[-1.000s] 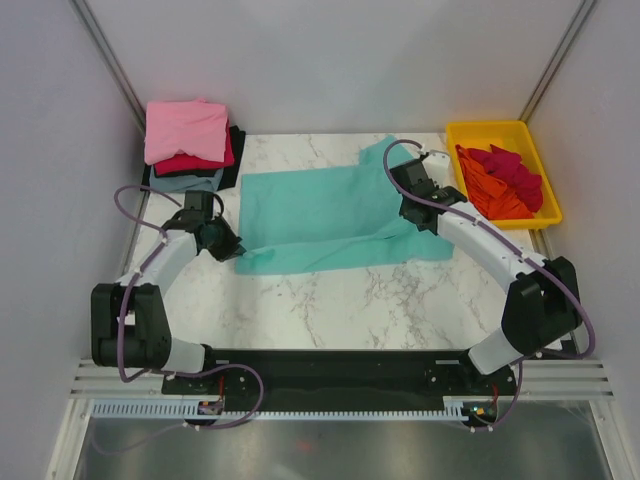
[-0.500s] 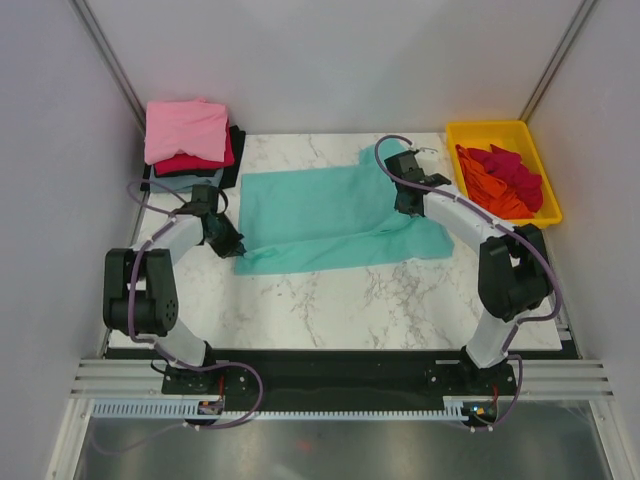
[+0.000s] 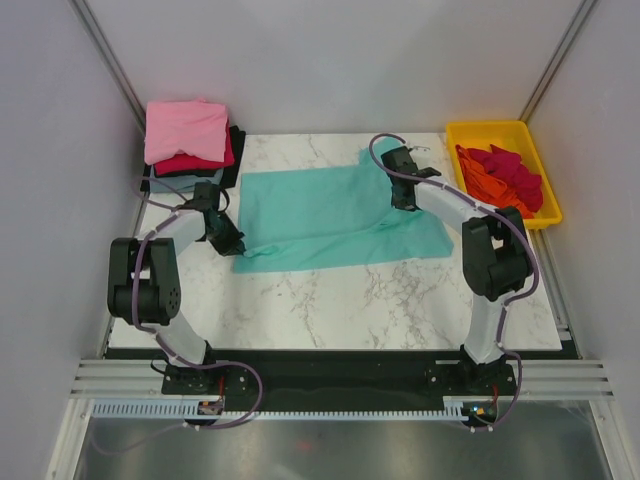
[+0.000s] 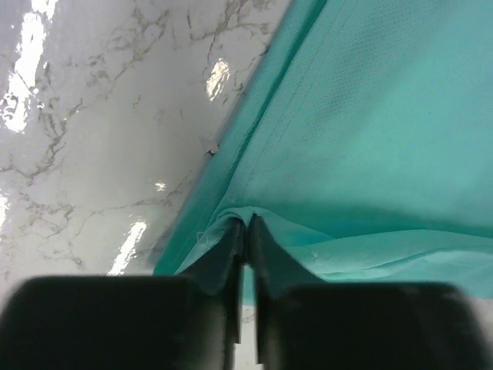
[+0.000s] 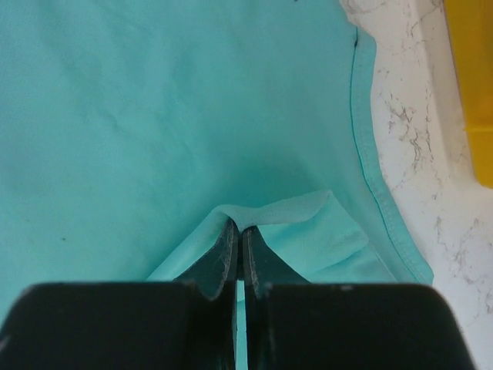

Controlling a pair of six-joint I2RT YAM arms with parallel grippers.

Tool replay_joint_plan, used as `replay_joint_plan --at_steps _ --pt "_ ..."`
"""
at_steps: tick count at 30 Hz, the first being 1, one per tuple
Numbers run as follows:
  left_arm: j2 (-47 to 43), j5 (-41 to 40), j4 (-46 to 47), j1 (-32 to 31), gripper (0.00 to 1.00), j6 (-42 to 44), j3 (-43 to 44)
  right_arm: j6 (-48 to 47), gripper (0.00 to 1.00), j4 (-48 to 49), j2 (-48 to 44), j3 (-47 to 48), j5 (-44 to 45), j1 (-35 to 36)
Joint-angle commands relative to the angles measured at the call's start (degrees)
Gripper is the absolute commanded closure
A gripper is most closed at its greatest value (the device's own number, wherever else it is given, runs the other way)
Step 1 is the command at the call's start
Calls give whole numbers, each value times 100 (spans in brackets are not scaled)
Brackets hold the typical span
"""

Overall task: Fold and stack the t-shirts
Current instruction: Fold the tshirt

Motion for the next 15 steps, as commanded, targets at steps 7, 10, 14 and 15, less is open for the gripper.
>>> replay_joint_plan --at_steps 7,10,14,15 --pt "-235 -47 -39 584 26 187 692 -202 14 -346 764 1715 -368 -545" --pt "-384 -214 -382 620 26 293 1202 -386 14 -645 836 2394 -588 -686" --pt "-937 -574 -384 367 27 346 1169 -571 13 -523 318 2169 -781 -695" --pt "-1034 -645 -366 270 28 389 1116 -572 14 -418 30 2012 -869 -687"
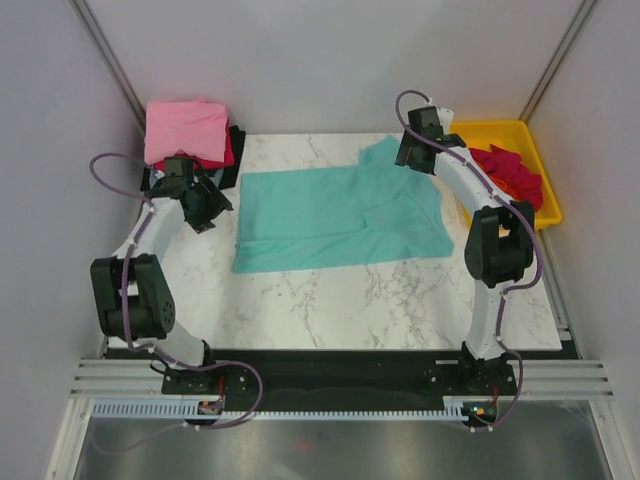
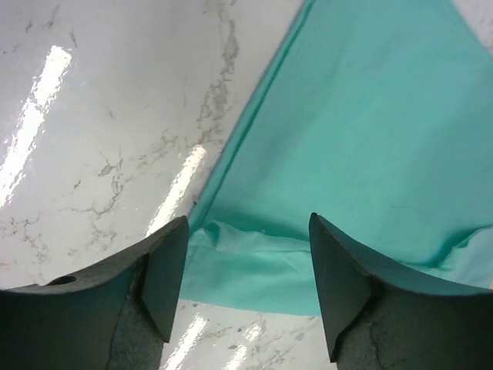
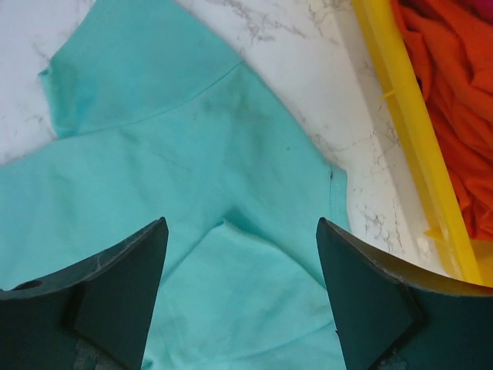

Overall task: Fold and stack the t-shirts
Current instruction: Fold the tshirt

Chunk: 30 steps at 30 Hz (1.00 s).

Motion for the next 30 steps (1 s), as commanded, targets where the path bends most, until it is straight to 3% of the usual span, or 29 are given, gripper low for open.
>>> replay_joint_plan --at_steps 1,8,14,16,25,30 --pt "-639 -378 -97 -363 32 370 12 -207 14 57 -807 -517 -604 70" --pt "-1027 149 623 -1250 45 485 -1033 4 30 1207 -1819 -2796 -2125 210" --pt "-693 614 1177 -1260 50 292 -1438 232 30 1682 -2302 -3947 -2382 386" --pt "-632 484 1204 -1260 50 230 -1466 250 27 1771 -2609 -4316 -2049 377" --pt "-69 140 1581 -1251 49 230 -1466 180 23 1885 -2751 -4977 -2118 -53" --pt "625 -150 1442 -1129 50 318 -922 136 23 1851 -2891 -5047 -2136 -97"
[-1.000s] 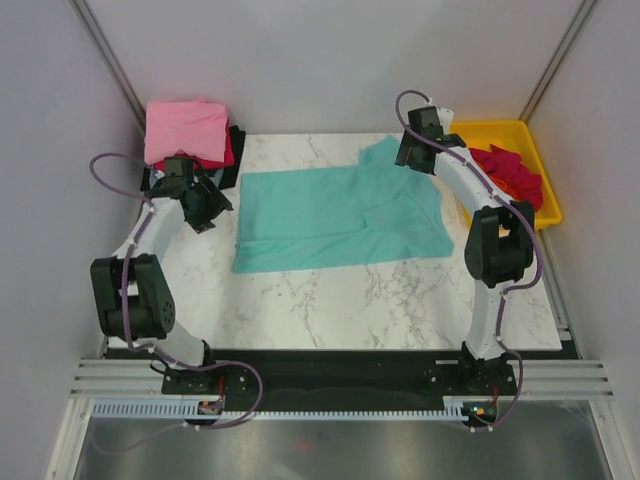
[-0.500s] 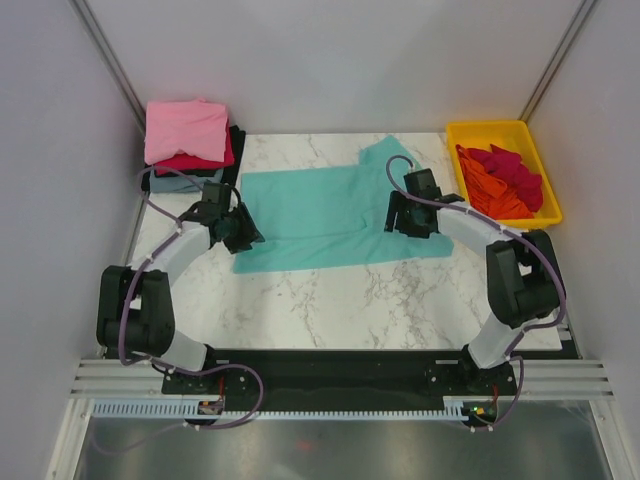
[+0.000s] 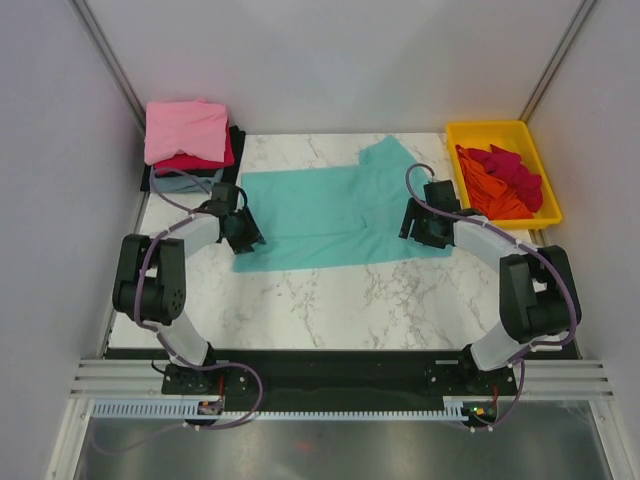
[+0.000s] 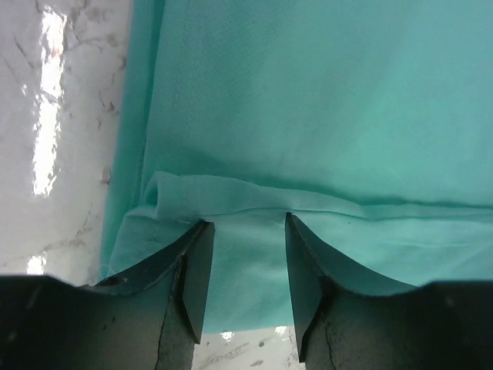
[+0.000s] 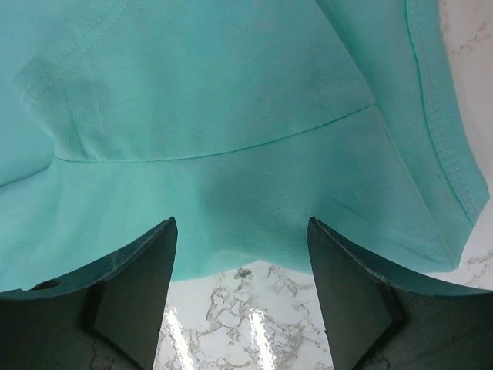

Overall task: Fold and stack the t-shirts
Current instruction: Fold the tshirt

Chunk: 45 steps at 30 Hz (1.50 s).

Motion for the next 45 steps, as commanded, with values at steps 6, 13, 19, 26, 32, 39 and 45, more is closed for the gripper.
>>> replay_joint_plan --at_steps 6,13,19,26,32,39,45 --pt "274 -227 -21 410 51 114 1130 -20 22 64 -768 -273 194 -98" --pt "-803 -270 -418 419 39 203 782 112 21 -68 -1332 -860 371 -721" --pt "-1869 -60 -278 419 32 -192 -737 200 21 2 -1570 -1309 248 -923" --pt "-2661 -15 320 419 35 -527 -1857 305 23 468 -1246 -1433 -120 -1205" --pt "-2925 -130 505 419 38 -606 -2200 429 27 977 -841 -1556 -113 -1214" --pt "-2952 -402 602 419 38 -685 -2341 429 51 1215 -480 -1618 -77 -1379" --pt "-2882 -516 1023 410 41 -913 -2587 446 79 1391 -410 -1705 -314 -1425"
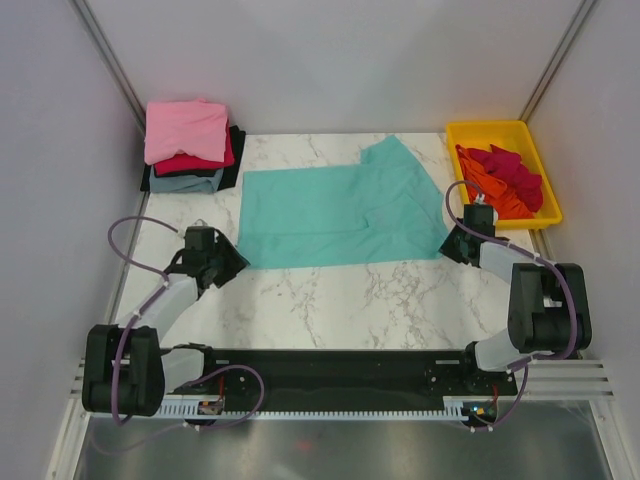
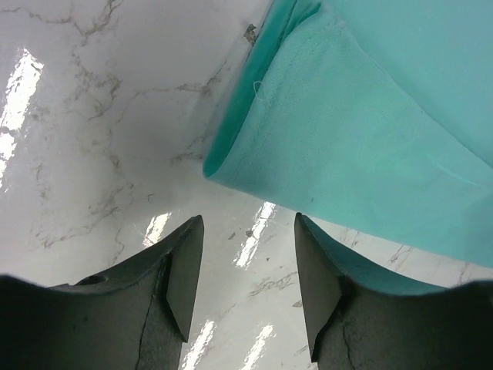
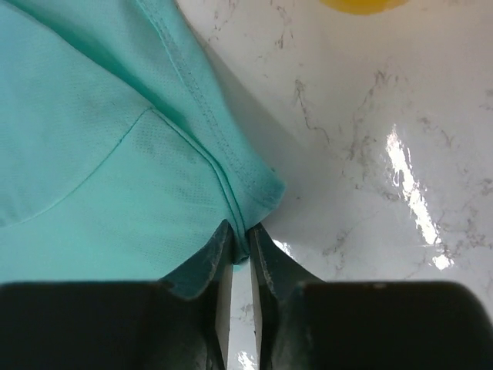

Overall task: Fold and stack the t-shirts
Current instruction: Fold the tshirt

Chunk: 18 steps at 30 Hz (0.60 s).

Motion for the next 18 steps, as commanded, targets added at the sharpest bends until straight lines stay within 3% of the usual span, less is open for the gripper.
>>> replay_joint_plan --at_steps 1,14,17,18 --pt "54 -239 532 -14 42 -291 -148 18 81 161 97 -163 -164 -26" --pt "985 -388 1148 -14 48 -343 36 -79 87 231 203 -154 -498 -17" --pt "1099 -397 1174 -14 61 -343 107 -70 90 231 290 -119 -533 -17" --pt "1109 -371 1183 -14 73 -343 98 -79 91 231 300 -101 -542 -17"
